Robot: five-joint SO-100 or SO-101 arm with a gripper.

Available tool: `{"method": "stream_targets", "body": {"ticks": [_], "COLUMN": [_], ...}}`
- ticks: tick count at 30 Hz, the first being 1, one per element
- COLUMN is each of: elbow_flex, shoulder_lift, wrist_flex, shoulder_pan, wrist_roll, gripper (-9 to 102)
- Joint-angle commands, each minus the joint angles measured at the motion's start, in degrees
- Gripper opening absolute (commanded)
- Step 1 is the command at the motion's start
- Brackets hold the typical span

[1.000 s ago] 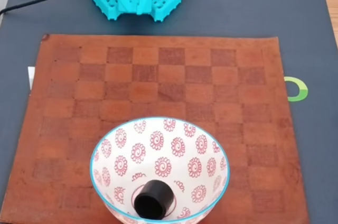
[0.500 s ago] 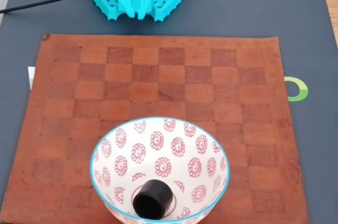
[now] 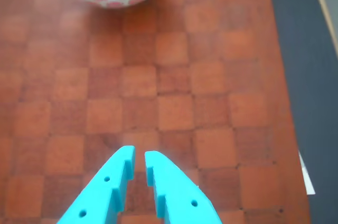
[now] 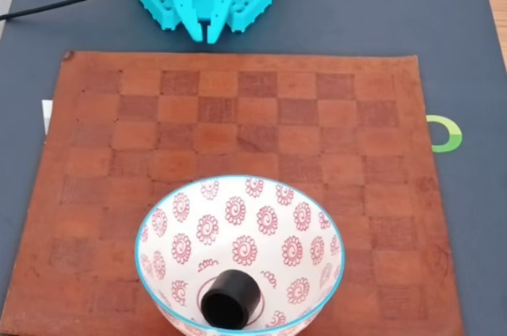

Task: Grasp a black cylinder and put it in a bowl.

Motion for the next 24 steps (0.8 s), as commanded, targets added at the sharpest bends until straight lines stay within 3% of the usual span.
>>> {"method": "stream_targets", "body": {"ticks": [1, 24], "elbow_flex": [0.0, 10.7], "shoulder_lift": [3.0, 2.7], "wrist_flex": [0.0, -1.0], "shoulder_pan": [-0.4, -5.4], "wrist_roll": [0.5, 5.3], "gripper": [0, 0]}}
